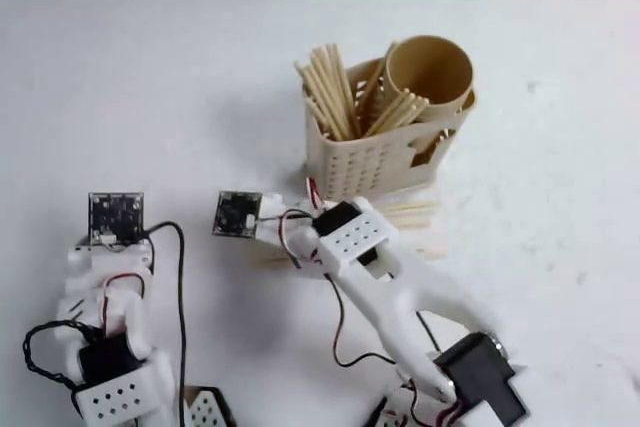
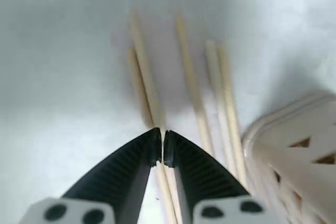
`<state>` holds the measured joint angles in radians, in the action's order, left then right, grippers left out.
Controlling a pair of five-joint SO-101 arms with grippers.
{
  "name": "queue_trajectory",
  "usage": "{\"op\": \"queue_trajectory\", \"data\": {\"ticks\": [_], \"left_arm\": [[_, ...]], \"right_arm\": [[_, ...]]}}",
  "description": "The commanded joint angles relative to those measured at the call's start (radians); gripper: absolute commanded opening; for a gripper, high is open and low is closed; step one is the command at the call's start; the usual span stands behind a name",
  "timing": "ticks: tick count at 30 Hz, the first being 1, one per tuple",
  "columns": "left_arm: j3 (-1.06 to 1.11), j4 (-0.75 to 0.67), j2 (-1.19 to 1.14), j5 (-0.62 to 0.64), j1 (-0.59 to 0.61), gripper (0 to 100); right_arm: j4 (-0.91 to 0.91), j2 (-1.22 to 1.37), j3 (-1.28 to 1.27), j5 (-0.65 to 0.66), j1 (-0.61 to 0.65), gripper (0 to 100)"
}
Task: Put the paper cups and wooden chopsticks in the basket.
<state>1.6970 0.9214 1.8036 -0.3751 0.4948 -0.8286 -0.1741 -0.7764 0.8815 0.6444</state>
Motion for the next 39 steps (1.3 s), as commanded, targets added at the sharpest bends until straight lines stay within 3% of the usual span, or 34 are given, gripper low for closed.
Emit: {"op": "queue_trajectory", "data": {"ticks": [1,10,16,24,33,37,39], "left_arm": [[-0.003,0.006,0.016,-0.009,0.012,15],[-0.003,0.006,0.016,-0.009,0.012,15],[-0.003,0.006,0.016,-0.008,0.012,15],[-0.003,0.012,0.016,-0.008,0.012,15],[-0.003,0.021,0.016,-0.008,0.010,16],[-0.003,0.021,0.016,-0.008,0.010,16],[-0.003,0.021,0.016,-0.008,0.010,16]], "right_arm": [[0.012,-0.044,-0.008,-0.012,-0.012,1.6],[0.137,-0.050,-0.017,-0.003,-0.051,2.2],[0.315,-0.042,-0.026,-0.242,-0.059,1.8],[0.479,-0.008,-0.011,-0.261,-0.005,1.8],[0.452,0.392,0.232,-0.255,-0.025,1.7],[0.363,0.398,0.276,-0.244,-0.061,1.7],[0.297,0.366,0.272,-0.170,-0.067,1.7]]}}
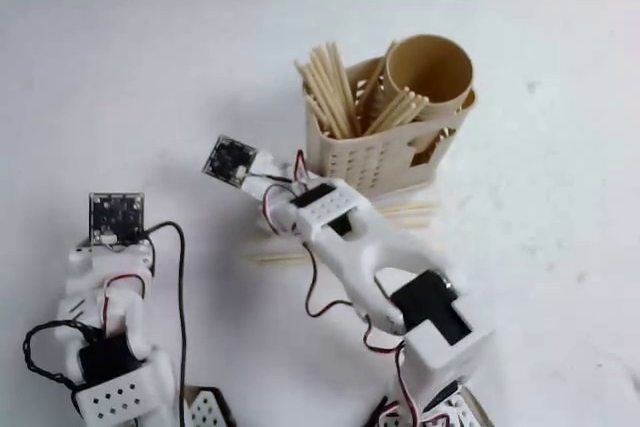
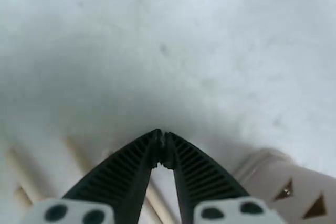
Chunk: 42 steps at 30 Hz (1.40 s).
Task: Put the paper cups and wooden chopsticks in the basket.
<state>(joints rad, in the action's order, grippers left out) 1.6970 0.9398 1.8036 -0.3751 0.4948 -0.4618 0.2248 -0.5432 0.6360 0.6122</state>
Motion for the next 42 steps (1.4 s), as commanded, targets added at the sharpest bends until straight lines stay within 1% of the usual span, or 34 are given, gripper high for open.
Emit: {"op": "queue_trajectory", "data": {"ticks": [1,4,7,20,28,32,39,40,42], "left_arm": [[-0.003,0.003,0.016,-0.008,0.010,16],[-0.005,0.003,0.016,-0.008,0.010,16],[-0.005,0.003,0.016,-0.008,0.010,16],[-0.005,0.003,0.016,-0.008,0.010,16],[-0.005,0.003,0.016,-0.008,0.010,16],[-0.005,0.003,0.016,-0.008,0.010,16],[-0.005,0.003,0.016,-0.008,0.010,16],[-0.005,0.003,0.016,-0.008,0.010,16],[-0.005,0.003,0.016,-0.008,0.010,16]], "right_arm": [[-0.110,-0.050,0.032,0.120,-0.035,1.7],[-0.223,-0.093,-0.009,0.213,-0.033,1.7],[-0.266,-0.131,-0.081,0.226,-0.036,1.7],[-0.262,-0.450,-0.393,0.227,-0.027,1.7],[-0.266,-0.605,-0.460,0.218,-0.030,1.7],[-0.297,-0.707,-0.468,0.218,-0.059,1.7],[-0.433,-0.943,-0.474,0.230,-0.150,1.8],[-0.455,-0.964,-0.473,0.247,-0.163,2.1],[-0.501,-0.974,-0.470,0.350,-0.189,2.1]]}}
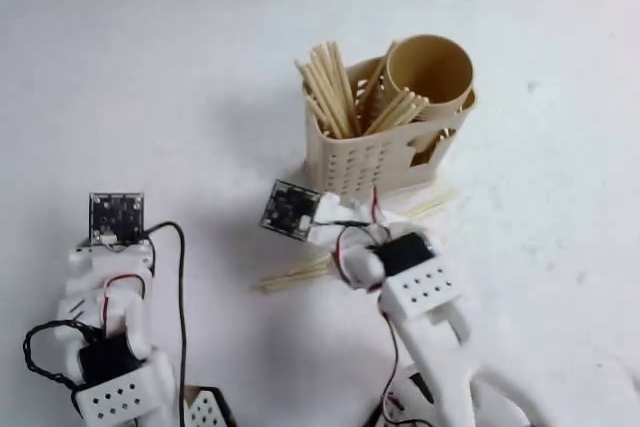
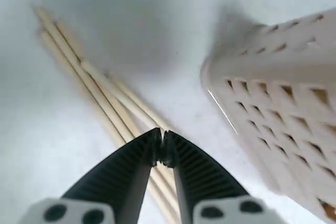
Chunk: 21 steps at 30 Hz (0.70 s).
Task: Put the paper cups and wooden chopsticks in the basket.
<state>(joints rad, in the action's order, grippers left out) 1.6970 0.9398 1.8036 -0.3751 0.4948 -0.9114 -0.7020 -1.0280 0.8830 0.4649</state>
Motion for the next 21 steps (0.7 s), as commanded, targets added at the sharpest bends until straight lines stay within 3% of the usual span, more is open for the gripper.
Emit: {"op": "queue_trajectory", "data": {"ticks": [1,12,21], "left_arm": [[-0.005,0.003,0.016,-0.008,0.010,16],[-0.005,0.003,0.016,-0.008,0.010,15],[-0.005,0.003,0.016,-0.008,0.010,15]], "right_arm": [[-0.067,-0.047,0.015,0.152,-0.053,2.1],[-0.070,-0.047,0.009,0.488,-0.197,12.8],[-0.033,-0.047,-0.092,0.554,-0.208,12.7]]}}
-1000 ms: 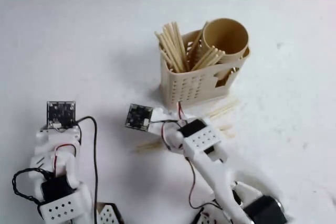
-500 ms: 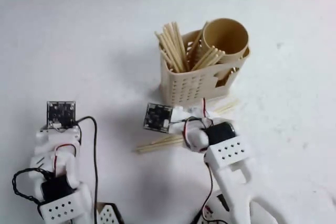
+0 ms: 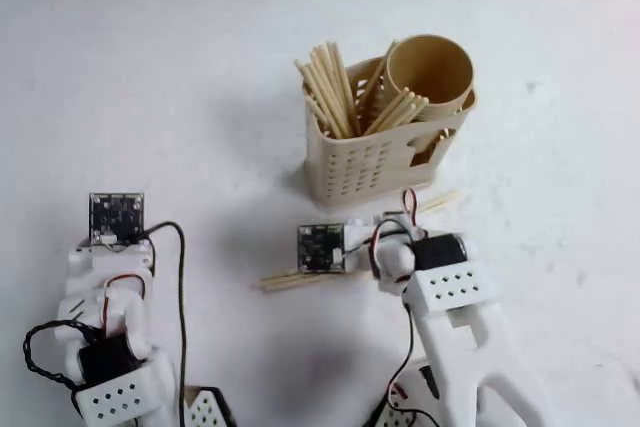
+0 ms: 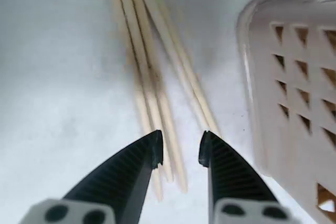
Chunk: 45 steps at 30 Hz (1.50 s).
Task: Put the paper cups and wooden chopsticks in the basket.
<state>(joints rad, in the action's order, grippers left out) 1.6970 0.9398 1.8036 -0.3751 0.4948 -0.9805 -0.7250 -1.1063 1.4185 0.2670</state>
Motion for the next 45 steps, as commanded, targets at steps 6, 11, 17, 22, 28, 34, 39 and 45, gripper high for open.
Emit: {"op": "queue_trajectory", "data": {"ticks": [6,11,17,22,28,34,39,45], "left_arm": [[-0.005,0.003,0.016,-0.008,0.010,15],[-0.005,0.003,0.016,-0.008,0.010,15],[-0.005,0.003,0.016,-0.008,0.010,15],[-0.005,0.003,0.016,-0.008,0.010,15],[-0.005,0.003,0.016,-0.008,0.010,15],[-0.005,0.003,0.016,-0.008,0.010,15],[-0.005,0.003,0.016,-0.008,0.010,15],[-0.005,0.003,0.016,-0.008,0.010,15]], "right_arm": [[0.117,-0.024,-0.049,0.020,-0.010,12.8],[0.140,-0.024,-0.048,0.043,0.001,13.0],[0.213,0.082,-0.043,0.048,0.004,16.6],[0.343,0.203,-0.043,0.046,0.010,17.6],[0.450,0.271,-0.046,0.077,0.018,17.3],[0.479,0.372,-0.037,0.147,0.030,17.1],[0.513,0.433,-0.037,0.173,0.030,8.7],[0.507,0.414,-0.037,0.166,0.022,2.1]]}}
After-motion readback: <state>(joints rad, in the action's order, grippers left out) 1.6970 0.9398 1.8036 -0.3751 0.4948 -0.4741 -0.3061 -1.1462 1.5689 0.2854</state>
